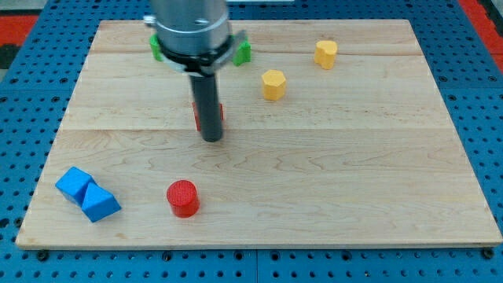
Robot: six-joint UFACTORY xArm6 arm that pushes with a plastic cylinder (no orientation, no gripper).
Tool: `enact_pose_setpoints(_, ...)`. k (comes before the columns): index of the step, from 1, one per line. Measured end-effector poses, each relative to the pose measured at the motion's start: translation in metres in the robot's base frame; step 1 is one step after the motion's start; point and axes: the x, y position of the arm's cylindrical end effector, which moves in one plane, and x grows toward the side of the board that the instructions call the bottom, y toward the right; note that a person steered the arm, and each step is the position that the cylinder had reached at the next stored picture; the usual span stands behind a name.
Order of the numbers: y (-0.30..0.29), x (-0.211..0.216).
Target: Slide the red circle to the right and a little up
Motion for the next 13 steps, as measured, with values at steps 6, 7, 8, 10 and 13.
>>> enact_pose_setpoints(6, 0.036, 0.157)
enact_pose_setpoints(7, -0.036, 0.144)
enact_pose_setpoints(8, -0.101, 0.141)
enact_pose_setpoints(10, -0.093, 0.095)
enact_pose_setpoints(13, -0.050, 0.106)
